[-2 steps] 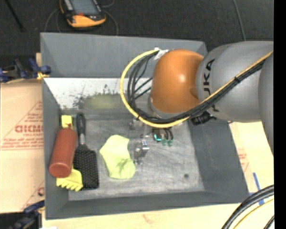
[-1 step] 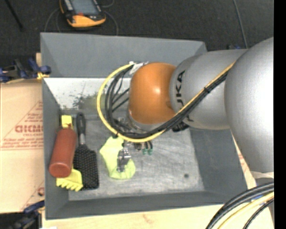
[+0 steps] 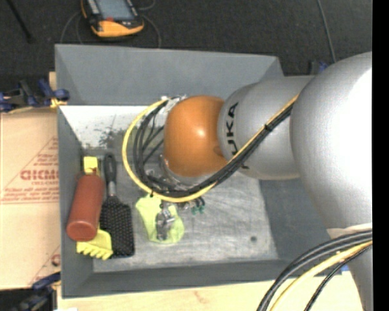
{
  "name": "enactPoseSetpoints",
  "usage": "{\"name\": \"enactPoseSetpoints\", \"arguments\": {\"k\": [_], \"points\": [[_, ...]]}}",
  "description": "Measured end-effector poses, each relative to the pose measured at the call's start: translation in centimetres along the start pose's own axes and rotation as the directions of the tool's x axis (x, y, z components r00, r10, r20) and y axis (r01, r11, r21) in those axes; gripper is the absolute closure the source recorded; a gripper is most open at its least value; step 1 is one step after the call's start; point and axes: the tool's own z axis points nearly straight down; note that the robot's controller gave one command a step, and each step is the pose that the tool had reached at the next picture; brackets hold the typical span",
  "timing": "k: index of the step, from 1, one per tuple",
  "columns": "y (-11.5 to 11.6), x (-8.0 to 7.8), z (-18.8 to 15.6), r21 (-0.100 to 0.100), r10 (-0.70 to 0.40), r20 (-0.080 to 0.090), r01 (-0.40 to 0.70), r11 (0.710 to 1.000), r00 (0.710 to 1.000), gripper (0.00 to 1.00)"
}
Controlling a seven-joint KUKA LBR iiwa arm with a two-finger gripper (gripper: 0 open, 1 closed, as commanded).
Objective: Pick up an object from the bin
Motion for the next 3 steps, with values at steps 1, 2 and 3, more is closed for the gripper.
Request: {"name": "enactPoseSetpoints", "arguments": {"k": [1,2,3], "points": [[-1.1,-4.4,2.3,0.002,-0.052,0.004,0.052,0.999,0.999,1.00],[-1.1,-4.4,2.3,0.002,-0.051,0.004,0.051,0.999,0.999,1.00],[-0.6,-4.5,-16.8,0.005,-0.048,0.010,0.048,0.999,0.999,1.00]]}}
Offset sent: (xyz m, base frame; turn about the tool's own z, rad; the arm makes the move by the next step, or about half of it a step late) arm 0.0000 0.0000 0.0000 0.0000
